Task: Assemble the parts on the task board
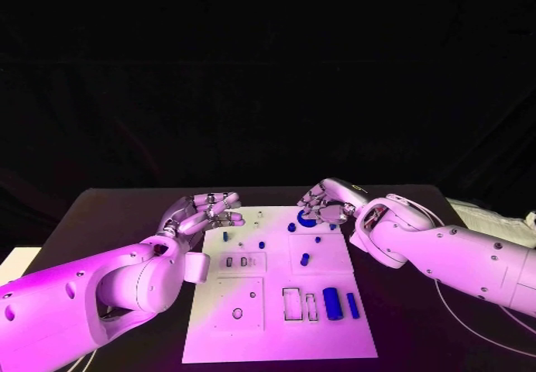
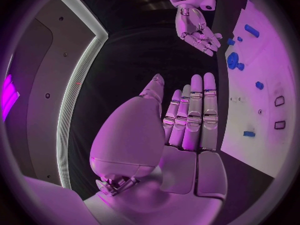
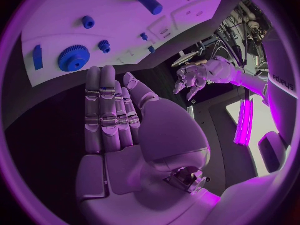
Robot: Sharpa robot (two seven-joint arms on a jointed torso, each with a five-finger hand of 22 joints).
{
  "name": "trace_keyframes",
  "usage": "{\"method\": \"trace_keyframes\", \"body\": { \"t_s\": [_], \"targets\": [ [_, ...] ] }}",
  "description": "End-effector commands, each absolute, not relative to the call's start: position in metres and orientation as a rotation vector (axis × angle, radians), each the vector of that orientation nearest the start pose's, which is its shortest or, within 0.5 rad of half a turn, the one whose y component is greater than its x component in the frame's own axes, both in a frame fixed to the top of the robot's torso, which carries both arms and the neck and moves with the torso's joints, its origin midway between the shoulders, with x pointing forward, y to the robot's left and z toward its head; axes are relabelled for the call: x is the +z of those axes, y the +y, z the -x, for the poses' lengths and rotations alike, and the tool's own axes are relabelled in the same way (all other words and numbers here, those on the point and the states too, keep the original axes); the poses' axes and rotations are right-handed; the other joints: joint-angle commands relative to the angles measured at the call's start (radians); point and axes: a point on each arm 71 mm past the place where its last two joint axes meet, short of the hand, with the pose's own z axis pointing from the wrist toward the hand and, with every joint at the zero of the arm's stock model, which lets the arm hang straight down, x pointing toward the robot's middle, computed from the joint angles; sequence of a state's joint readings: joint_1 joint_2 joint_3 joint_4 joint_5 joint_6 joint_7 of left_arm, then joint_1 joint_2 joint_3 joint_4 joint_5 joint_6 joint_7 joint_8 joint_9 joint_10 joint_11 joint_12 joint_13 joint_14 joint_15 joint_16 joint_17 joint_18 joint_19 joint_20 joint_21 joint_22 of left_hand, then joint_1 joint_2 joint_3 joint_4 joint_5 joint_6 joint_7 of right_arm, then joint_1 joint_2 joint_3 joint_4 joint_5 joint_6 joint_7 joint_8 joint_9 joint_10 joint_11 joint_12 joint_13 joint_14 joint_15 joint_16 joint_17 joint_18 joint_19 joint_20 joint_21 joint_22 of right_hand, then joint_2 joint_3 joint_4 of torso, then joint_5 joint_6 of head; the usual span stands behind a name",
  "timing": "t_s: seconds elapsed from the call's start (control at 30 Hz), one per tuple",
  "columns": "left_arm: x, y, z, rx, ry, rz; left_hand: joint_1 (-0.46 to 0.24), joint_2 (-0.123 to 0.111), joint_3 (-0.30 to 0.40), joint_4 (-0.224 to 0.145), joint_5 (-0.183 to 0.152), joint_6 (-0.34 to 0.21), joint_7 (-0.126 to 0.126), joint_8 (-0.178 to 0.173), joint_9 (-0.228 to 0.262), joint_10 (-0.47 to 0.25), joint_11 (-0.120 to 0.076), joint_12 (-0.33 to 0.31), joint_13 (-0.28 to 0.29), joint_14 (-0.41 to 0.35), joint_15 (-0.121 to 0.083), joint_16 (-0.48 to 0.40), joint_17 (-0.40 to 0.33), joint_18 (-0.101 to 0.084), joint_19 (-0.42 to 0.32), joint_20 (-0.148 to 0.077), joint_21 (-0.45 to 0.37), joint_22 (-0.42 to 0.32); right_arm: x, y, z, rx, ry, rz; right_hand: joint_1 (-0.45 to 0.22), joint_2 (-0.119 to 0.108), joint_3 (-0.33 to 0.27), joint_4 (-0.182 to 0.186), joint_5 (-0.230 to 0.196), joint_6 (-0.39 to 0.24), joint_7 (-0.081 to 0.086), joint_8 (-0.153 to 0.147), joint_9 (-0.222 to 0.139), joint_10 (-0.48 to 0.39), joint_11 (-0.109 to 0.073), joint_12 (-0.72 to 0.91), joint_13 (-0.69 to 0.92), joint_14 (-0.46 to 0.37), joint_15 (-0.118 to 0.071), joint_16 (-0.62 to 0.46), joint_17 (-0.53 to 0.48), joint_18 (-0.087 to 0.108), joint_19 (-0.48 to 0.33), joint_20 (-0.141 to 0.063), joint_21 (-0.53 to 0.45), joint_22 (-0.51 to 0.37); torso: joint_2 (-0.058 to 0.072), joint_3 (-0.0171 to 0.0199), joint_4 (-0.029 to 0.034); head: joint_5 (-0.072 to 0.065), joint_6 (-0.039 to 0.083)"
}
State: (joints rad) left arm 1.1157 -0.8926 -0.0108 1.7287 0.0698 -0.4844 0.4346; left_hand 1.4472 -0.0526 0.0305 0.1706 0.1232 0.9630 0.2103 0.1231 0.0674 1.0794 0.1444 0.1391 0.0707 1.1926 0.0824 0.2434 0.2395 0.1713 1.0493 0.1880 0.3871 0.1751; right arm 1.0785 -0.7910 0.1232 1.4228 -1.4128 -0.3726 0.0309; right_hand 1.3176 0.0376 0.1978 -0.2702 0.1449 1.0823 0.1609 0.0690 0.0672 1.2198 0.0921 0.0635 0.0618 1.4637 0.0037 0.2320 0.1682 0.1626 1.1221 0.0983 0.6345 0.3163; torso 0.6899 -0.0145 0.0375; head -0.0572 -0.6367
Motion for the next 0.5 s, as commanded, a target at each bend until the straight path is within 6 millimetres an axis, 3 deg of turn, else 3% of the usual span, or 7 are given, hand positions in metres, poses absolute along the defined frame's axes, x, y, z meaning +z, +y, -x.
{"method": "trace_keyframes", "body": {
  "t_s": [0.03, 0.17, 0.23, 0.3, 0.37, 0.5],
  "targets": [
    [-0.187, 0.180, -0.436, -1.588, 1.405, 1.278, 0.002, 0.002, 0.001, -0.007, -0.003, 0.008, -0.002, -0.007, -0.001, 0.009, 0.001, -0.005, -0.002, 0.006, 0.001, -0.006, 0.002, 0.011, 0.007, 0.000, 0.005, 0.002, -0.186, -0.196, -0.500, 0.633, 1.586, 0.221, -0.006, -0.011, 0.004, 0.007, -0.005, 0.002, -0.006, -0.005, -0.001, -0.002, -0.007, -0.003, 0.000, 0.047, -0.005, 0.026, 0.021, 0.020, 0.009, -0.003, 0.030, 0.018, 0.019, -0.0028, 0.0078, -0.009, 0.002],
    [-0.184, 0.176, -0.431, -1.608, 1.415, 1.280, 0.001, 0.003, -0.002, -0.011, -0.003, 0.010, -0.002, -0.009, -0.001, 0.013, 0.002, -0.009, -0.002, -0.002, 0.004, -0.016, 0.007, 0.009, 0.001, 0.001, 0.003, 0.001, -0.182, -0.190, -0.502, 0.560, 1.610, 0.268, -0.027, -0.030, 0.007, 0.024, -0.018, -0.007, -0.010, -0.006, -0.002, -0.037, -0.008, -0.004, -0.001, 0.050, -0.007, 0.101, 0.075, 0.019, 0.011, -0.005, 0.082, 0.050, 0.029, -0.0046, 0.0165, -0.021, 0.011],
    [-0.184, 0.175, -0.429, -1.612, 1.419, 1.282, -0.002, 0.004, -0.004, -0.011, -0.003, 0.010, 0.000, -0.011, -0.001, 0.013, 0.003, -0.012, -0.002, -0.004, 0.005, -0.020, 0.009, 0.009, -0.001, 0.002, 0.002, 0.000, -0.181, -0.188, -0.503, 0.539, 1.611, 0.277, -0.036, -0.044, 0.002, 0.035, -0.025, -0.014, -0.011, -0.007, -0.002, -0.058, -0.010, -0.001, 0.001, 0.049, -0.008, 0.167, 0.113, 0.021, 0.023, -0.005, 0.110, 0.066, 0.033, -0.0047, 0.0195, -0.020, 0.013],
    [-0.183, 0.174, -0.428, -1.616, 1.423, 1.287, -0.004, 0.005, -0.006, -0.011, -0.003, 0.010, 0.001, -0.012, -0.001, 0.013, 0.004, -0.013, -0.002, -0.005, 0.005, -0.022, 0.010, 0.008, -0.003, 0.002, 0.002, 0.000, -0.179, -0.186, -0.504, 0.519, 1.610, 0.284, -0.038, -0.052, 0.005, 0.055, -0.018, -0.016, -0.014, -0.006, -0.001, -0.069, -0.010, -0.001, 0.002, 0.052, -0.010, 0.279, 0.176, 0.020, 0.038, -0.006, 0.158, 0.095, 0.036, -0.0055, 0.0208, -0.021, 0.013],
    [-0.183, 0.173, -0.427, -1.620, 1.427, 1.292, -0.005, 0.005, -0.006, -0.011, -0.003, 0.010, 0.001, -0.012, -0.001, 0.013, 0.004, -0.013, -0.002, -0.005, 0.006, -0.022, 0.011, 0.008, -0.003, 0.002, 0.001, 0.000, -0.178, -0.184, -0.505, 0.504, 1.612, 0.290, -0.036, -0.059, 0.013, 0.070, -0.014, -0.016, -0.014, -0.005, -0.001, -0.073, -0.009, -0.001, 0.002, 0.043, -0.010, 0.341, 0.215, 0.010, 0.055, -0.006, 0.231, 0.176, 0.040, -0.0051, 0.0217, -0.021, 0.012],
    [-0.182, 0.172, -0.425, -1.624, 1.431, 1.295, -0.005, 0.005, -0.006, -0.011, -0.003, 0.010, 0.001, -0.012, -0.001, 0.013, 0.004, -0.013, -0.002, -0.005, 0.006, -0.023, 0.011, 0.008, -0.003, 0.002, 0.001, 0.000, -0.178, -0.181, -0.507, 0.480, 1.631, 0.304, -0.029, -0.064, 0.025, 0.086, -0.014, -0.017, -0.017, -0.005, -0.001, -0.079, -0.008, -0.002, 0.001, 0.035, -0.010, 0.391, 0.249, -0.001, 0.072, -0.005, 0.311, 0.271, 0.044, -0.0048, 0.0233, -0.023, 0.012]
  ]
}}
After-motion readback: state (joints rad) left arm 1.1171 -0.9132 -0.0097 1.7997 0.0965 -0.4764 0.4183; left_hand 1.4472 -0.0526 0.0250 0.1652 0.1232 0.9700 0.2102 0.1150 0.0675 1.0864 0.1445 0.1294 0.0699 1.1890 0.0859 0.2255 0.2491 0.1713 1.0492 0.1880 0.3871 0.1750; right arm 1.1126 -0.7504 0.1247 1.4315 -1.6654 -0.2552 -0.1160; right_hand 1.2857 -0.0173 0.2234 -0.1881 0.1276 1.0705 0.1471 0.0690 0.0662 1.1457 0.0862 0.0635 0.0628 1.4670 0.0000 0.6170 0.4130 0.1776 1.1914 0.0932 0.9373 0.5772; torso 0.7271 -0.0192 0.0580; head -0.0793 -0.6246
